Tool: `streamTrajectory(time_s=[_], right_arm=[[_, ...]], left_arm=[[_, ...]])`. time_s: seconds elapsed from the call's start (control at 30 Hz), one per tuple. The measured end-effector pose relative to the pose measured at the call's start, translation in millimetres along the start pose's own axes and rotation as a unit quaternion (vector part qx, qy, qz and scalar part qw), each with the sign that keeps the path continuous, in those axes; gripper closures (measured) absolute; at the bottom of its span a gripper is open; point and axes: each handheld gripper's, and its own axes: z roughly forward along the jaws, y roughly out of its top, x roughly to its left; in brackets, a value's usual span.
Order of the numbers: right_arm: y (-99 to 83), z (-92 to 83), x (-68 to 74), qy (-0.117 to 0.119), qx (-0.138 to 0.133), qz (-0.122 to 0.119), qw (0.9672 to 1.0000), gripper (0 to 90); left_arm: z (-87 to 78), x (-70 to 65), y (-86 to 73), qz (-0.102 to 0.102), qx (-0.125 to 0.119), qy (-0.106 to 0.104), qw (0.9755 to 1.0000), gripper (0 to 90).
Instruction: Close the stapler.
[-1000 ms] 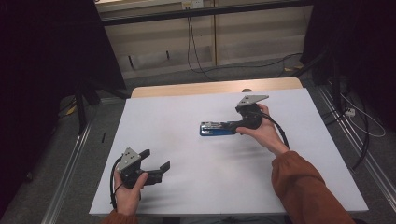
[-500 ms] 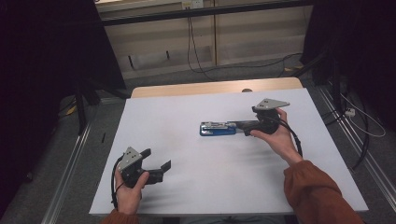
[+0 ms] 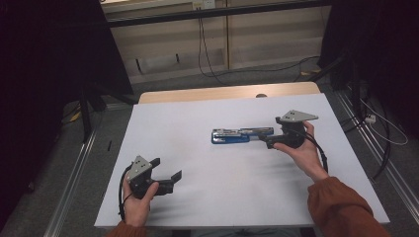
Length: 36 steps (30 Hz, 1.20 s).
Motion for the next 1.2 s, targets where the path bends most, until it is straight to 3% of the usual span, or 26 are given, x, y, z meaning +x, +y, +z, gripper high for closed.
streamTrajectory(time_s=[0.17,0.2,0.27,0.8,0.9,0.97,1.03,1.2], right_arm=[[-6.1,-7.9,0.2,-0.009,-0.007,0.002,0.9999,8.7],[-7.6,-9.3,0.9,-0.013,-0.01,0.005,0.9999,8.7],[-10.7,-11.9,1.8,-0.01,-0.009,0.015,0.9998,8.7],[-25.3,-35.5,11.6,0.0,-0.012,0.008,0.9999,12.2],[-30.8,-38.1,9.7,-0.004,-0.006,0.005,1.0,12.7],[-33.7,-39.2,9.3,-0.006,-0.003,0.007,1.0,12.8],[-34.4,-40.6,9.0,-0.003,-0.004,0.012,0.9999,13.7],[-32.6,-42.9,9.7,-0.008,-0.013,-0.004,0.9999,20.1]], left_arm=[[1.6,0.3,-0.1,-0.007,0.003,0.002,1.0,4.8],[1.8,0.9,0.1,-0.001,0.009,0.001,1.0,4.8],[3.1,-0.1,0.4,-0.004,0.007,-0.006,1.0,4.8],[11.3,-3.0,8.0,-0.001,0.008,-0.025,0.9996,6.5],[13.3,-4.9,9.6,0.001,0.003,-0.022,0.9997,6.7],[14.9,-5.7,10.9,-0.001,-0.005,-0.037,0.9993,6.8],[16.9,-7.6,12.8,0.006,-0.01,-0.032,0.9994,6.8],[25.3,-12.4,20.4,0.016,-0.019,-0.035,0.9991,6.8]])
